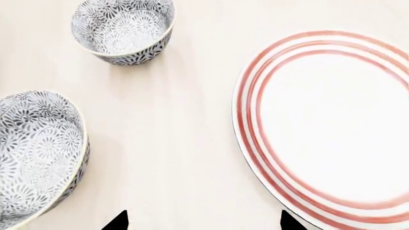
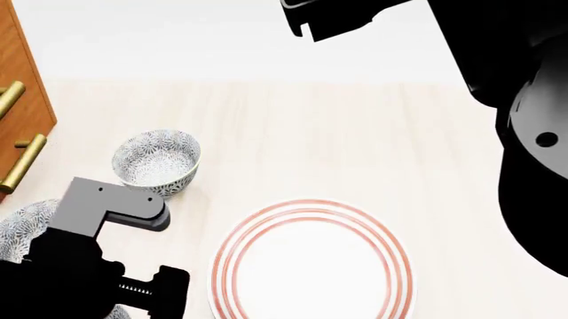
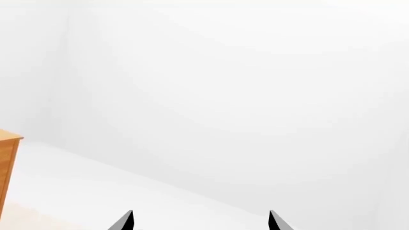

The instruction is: Put the bowl at the front on the plate.

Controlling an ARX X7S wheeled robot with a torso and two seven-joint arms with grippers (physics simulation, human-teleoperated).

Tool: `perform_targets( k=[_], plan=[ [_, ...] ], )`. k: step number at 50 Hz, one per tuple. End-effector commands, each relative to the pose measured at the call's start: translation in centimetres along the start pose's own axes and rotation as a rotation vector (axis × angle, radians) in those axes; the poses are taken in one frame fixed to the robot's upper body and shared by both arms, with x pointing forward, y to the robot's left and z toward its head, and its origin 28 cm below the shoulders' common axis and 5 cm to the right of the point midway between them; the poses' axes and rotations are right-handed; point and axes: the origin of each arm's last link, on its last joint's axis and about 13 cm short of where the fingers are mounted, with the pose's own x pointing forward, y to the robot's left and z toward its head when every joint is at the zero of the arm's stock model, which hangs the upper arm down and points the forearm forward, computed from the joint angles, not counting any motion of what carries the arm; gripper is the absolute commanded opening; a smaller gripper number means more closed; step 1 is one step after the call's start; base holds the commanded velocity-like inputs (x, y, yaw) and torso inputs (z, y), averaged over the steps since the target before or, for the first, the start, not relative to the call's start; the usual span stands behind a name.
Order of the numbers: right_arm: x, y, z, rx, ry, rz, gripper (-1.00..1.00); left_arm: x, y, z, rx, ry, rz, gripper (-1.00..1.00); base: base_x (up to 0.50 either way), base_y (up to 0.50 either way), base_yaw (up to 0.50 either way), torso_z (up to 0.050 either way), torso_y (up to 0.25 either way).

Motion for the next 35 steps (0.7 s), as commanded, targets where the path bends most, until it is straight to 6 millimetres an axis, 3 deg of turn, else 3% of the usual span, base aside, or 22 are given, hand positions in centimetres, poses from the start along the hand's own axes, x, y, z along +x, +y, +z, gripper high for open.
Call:
perform_targets(
  k=[1, 35],
  plan=[
    [-0.1, 0.0, 0.2, -0.004, -0.004, -0.003, 1.00, 0.5, 0.1, -1.1, 0.018, 0.035, 0.013, 1.00, 0.00, 0.00, 0.00, 0.000, 0.000],
    [0.0, 0.0, 0.1, -0.002, -0.003, -0.001, 1.00, 2.1, 0.4, -4.2, 0.016, 0.123, 0.021, 1.00, 0.00, 0.00, 0.00, 0.000, 0.000]
  ],
)
